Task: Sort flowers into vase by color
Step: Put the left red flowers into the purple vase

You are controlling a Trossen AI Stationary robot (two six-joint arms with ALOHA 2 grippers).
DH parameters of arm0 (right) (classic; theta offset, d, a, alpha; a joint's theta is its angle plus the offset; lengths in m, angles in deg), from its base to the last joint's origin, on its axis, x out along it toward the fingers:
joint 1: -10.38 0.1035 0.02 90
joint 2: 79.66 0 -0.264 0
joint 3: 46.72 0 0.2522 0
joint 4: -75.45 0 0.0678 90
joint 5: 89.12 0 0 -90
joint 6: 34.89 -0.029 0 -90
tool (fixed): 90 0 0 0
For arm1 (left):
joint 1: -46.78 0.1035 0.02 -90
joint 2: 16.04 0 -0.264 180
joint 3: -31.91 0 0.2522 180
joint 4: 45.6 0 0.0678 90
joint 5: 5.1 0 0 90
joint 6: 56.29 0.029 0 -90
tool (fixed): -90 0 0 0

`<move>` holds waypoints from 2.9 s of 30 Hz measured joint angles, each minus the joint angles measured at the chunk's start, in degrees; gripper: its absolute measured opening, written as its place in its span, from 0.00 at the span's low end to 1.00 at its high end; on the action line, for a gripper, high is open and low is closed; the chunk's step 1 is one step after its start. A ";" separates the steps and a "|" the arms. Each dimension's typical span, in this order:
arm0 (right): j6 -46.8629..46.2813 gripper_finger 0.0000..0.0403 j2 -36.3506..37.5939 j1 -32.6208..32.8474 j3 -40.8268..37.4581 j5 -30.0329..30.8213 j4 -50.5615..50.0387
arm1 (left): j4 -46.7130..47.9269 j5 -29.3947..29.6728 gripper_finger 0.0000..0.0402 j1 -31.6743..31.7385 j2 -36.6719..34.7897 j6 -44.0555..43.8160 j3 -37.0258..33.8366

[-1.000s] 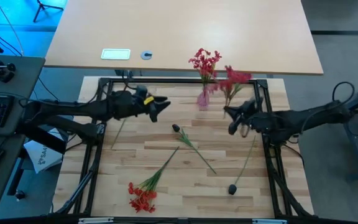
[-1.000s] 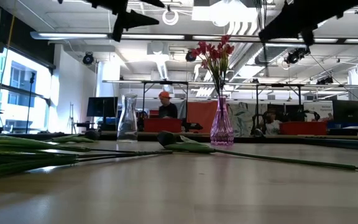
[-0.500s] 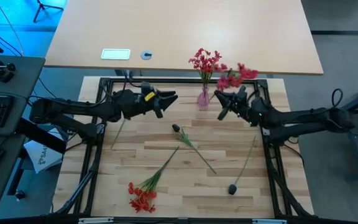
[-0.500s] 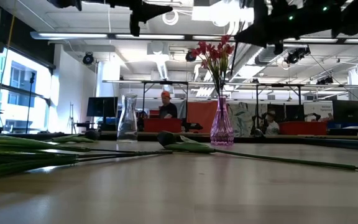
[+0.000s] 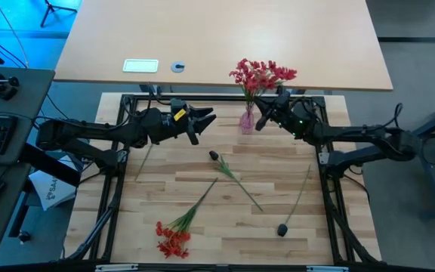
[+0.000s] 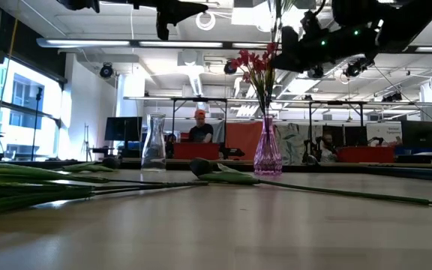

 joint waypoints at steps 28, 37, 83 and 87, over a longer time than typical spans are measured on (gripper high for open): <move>-2.98 0.00 -3.60 -4.09 0.84 0.17 -2.60 | 1.84 0.01 0.44 -0.01 -0.02 -1.60 0.00; -3.48 0.00 -3.62 -4.08 0.69 0.09 -2.49 | 2.71 0.01 0.44 -0.01 -0.01 -1.57 0.02; -8.96 0.54 7.16 -4.08 0.69 -3.72 -19.44 | 7.88 -5.13 0.44 0.00 -0.02 -3.58 0.04; -8.96 0.45 9.03 -4.05 0.69 -3.77 -18.85 | 8.73 -5.13 0.44 0.00 -0.01 -3.55 0.04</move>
